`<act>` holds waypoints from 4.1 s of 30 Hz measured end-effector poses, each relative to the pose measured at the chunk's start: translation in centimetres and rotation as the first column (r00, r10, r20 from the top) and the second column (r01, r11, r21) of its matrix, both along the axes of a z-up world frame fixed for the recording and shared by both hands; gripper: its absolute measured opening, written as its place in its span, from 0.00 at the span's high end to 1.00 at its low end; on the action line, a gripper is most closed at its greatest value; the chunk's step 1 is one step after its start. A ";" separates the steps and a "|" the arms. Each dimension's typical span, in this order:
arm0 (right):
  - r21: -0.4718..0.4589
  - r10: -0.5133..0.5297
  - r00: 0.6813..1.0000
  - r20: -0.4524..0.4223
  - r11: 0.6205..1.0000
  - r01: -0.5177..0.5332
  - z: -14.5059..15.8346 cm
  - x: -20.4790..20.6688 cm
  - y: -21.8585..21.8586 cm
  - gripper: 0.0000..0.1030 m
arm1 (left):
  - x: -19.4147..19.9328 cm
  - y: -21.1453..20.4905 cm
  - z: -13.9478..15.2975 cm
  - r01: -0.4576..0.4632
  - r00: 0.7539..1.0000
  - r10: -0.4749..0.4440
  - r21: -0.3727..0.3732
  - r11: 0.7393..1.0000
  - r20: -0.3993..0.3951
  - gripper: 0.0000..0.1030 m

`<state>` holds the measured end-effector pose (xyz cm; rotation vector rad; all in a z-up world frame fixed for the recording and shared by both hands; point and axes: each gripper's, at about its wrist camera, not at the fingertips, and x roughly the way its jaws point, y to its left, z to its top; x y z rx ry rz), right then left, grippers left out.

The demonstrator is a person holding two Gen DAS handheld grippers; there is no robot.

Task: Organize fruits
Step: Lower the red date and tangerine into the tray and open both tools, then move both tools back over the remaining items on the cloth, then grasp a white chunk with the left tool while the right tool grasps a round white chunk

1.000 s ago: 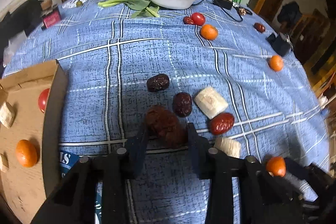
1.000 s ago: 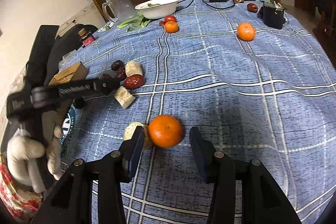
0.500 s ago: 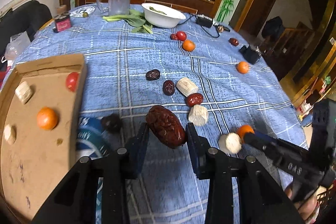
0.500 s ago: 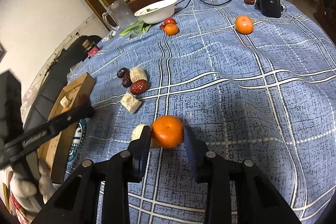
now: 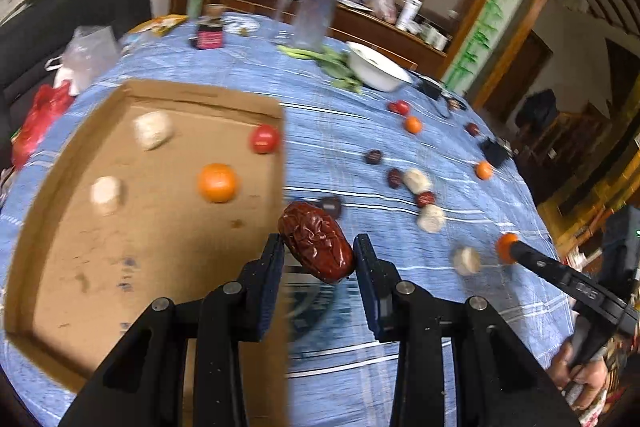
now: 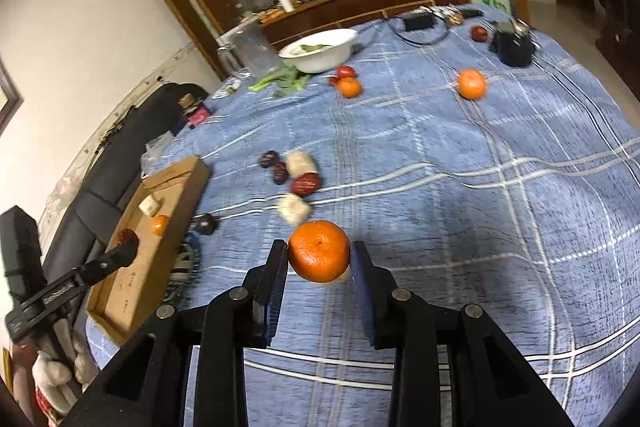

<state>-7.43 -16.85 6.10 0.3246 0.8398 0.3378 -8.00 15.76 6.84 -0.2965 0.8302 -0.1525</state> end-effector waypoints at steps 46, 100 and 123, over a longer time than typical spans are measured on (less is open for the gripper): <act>-0.150 0.425 0.905 -0.037 0.893 -0.425 -2.4 5.4 27.6 0.57 | 0.9 15.2 -1.1 -0.311 0.949 0.306 -0.065 0.948 -0.074 0.41; -0.032 -0.215 0.975 -0.049 0.976 0.214 -2.2 -2.2 -1.2 0.34 | -1.4 -4.1 0.8 0.057 0.997 -0.057 0.014 0.998 -0.047 0.24; -0.156 -0.165 0.982 -0.093 0.976 0.149 -4.5 2.4 -2.1 0.34 | 3.7 -6.0 -2.8 0.085 0.986 -0.083 0.010 0.996 -0.143 0.25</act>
